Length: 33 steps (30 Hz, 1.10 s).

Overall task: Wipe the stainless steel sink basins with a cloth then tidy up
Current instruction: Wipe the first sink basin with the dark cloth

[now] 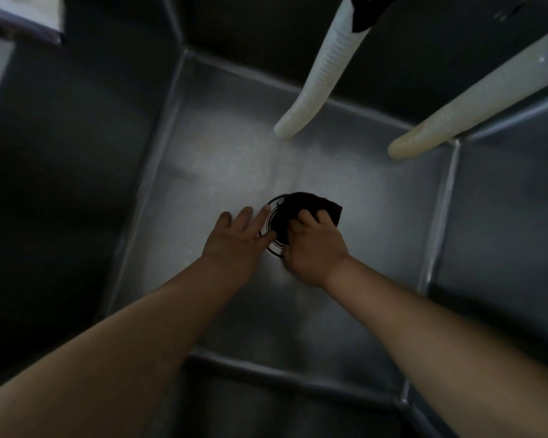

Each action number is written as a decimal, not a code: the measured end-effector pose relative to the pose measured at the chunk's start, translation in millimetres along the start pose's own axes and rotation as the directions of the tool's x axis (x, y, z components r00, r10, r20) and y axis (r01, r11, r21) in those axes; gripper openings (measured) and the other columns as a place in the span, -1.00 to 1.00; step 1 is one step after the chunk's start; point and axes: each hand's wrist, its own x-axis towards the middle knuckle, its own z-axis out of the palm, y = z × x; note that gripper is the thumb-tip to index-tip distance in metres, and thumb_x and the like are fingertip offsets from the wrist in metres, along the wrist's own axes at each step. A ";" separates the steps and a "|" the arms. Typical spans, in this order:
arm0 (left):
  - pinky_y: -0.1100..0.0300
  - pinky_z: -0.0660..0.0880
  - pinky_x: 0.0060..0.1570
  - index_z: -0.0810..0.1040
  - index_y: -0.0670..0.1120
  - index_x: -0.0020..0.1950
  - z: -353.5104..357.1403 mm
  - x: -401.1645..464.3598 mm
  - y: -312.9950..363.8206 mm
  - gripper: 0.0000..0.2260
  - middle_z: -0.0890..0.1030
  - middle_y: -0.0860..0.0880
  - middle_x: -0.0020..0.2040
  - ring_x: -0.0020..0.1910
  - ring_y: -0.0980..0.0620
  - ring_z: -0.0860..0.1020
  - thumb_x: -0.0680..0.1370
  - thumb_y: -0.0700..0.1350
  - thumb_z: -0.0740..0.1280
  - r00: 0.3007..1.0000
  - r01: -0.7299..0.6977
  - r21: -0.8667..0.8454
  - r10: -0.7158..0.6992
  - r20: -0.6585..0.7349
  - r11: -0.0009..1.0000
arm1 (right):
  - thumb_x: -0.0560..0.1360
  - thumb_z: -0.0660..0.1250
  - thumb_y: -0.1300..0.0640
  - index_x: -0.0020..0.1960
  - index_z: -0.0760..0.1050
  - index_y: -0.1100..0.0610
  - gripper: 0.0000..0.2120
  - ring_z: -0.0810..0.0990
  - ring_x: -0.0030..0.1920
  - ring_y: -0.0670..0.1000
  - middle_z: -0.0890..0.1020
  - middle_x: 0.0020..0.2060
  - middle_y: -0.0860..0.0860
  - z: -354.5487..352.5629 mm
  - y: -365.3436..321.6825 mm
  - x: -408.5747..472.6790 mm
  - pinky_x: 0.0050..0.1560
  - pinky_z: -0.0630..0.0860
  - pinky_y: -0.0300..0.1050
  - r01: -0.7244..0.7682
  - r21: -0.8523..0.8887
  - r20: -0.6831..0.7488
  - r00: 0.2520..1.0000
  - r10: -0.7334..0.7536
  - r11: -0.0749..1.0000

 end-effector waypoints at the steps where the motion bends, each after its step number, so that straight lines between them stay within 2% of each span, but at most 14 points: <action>1: -0.11 -0.03 0.45 -0.09 0.10 0.55 0.9 0.3 0.5 -0.45 -0.29 -0.09 0.54 0.52 -0.15 -0.15 0.63 0.00 0.10 1.000 0.004 -0.012 -0.004 -0.012 1.000 | 0.56 0.07 0.05 0.31 0.44 0.19 -0.59 0.25 0.27 0.10 0.50 0.22 0.04 1.2 -2.3 0.7 0.20 0.09 0.00 -0.025 0.024 0.005 1.000 0.025 0.999; 7: -0.11 -0.08 0.46 -0.11 0.11 0.55 4.5 0.8 0.5 -0.43 -0.32 -0.08 0.53 0.52 -0.14 -0.18 0.62 0.01 0.13 1.000 0.013 -0.049 -0.014 -0.013 0.999 | 0.54 0.10 0.02 0.18 0.55 0.10 -0.65 0.26 0.20 0.05 0.57 0.10 -0.03 7.1 -1.2 1.0 0.10 0.01 -0.02 -0.091 0.181 -0.006 0.996 0.094 0.979; 12: -0.12 -0.09 0.46 -0.10 0.11 0.54 7.5 1.3 -0.4 -0.41 -0.33 -0.08 0.53 0.52 -0.14 -0.18 0.61 -0.01 0.16 0.999 0.008 -0.074 -0.010 -0.031 0.997 | 0.55 0.06 0.00 0.42 0.33 0.03 -0.55 0.22 0.28 0.05 0.39 0.38 -0.03 15.4 -3.7 -5.0 0.11 -0.01 -0.04 -0.087 0.196 -0.011 0.996 0.091 0.977; 15: -0.12 -0.10 0.46 -0.11 0.11 0.55 6.3 1.8 -0.1 -0.39 -0.34 -0.08 0.53 0.52 -0.14 -0.19 0.61 0.00 0.16 1.000 0.010 -0.076 -0.011 -0.019 0.997 | 0.56 0.03 -0.02 0.43 0.31 0.00 -0.54 0.19 0.28 0.05 0.36 0.39 -0.04 11.9 -0.9 -1.0 0.12 0.00 -0.03 -0.076 0.187 0.017 0.997 0.074 0.979; 18: -0.12 -0.12 0.46 -0.13 0.11 0.54 4.7 2.3 0.7 -0.36 -0.34 -0.08 0.53 0.52 -0.14 -0.20 0.59 0.00 0.19 1.000 0.015 -0.072 -0.015 -0.002 0.997 | 0.56 0.02 -0.03 0.38 0.37 -0.01 -0.57 0.20 0.24 0.05 0.40 0.34 -0.06 7.0 4.4 0.7 0.07 0.01 -0.03 -0.036 0.179 0.033 0.999 0.031 0.983; 24: -0.13 -0.14 0.46 -0.14 0.13 0.54 3.4 3.0 5.1 -0.34 -0.35 -0.07 0.52 0.52 -0.15 -0.21 0.58 -0.01 0.20 0.999 0.036 -0.067 -0.035 0.021 0.997 | 0.55 0.07 0.02 0.29 0.47 0.07 -0.61 0.24 0.21 0.05 0.50 0.19 -0.06 1.6 -2.3 -1.8 0.09 0.06 -0.01 -0.071 0.173 0.002 0.997 0.072 0.982; 30: -0.13 -0.12 0.46 -0.14 0.12 0.54 3.1 2.8 3.7 -0.30 -0.34 -0.08 0.53 0.52 -0.15 -0.21 0.56 -0.01 0.25 1.000 0.029 -0.060 -0.028 0.014 0.998 | 0.56 0.03 0.01 0.43 0.28 0.13 -0.53 0.24 0.28 0.07 0.42 0.32 0.03 8.7 -8.0 -8.1 0.15 0.13 -0.01 -0.137 0.144 -0.028 0.989 0.142 0.980; 33: -0.12 -0.11 0.46 -0.12 0.12 0.54 1.4 1.6 1.6 -0.31 -0.33 -0.07 0.53 0.52 -0.13 -0.19 0.56 -0.02 0.25 1.000 0.020 -0.064 -0.020 0.005 0.998 | 0.55 0.03 0.00 0.40 0.33 0.15 -0.52 0.23 0.27 0.06 0.44 0.29 0.03 11.0 -10.8 -1.8 0.15 0.09 -0.01 -0.160 0.123 -0.056 0.984 0.168 0.979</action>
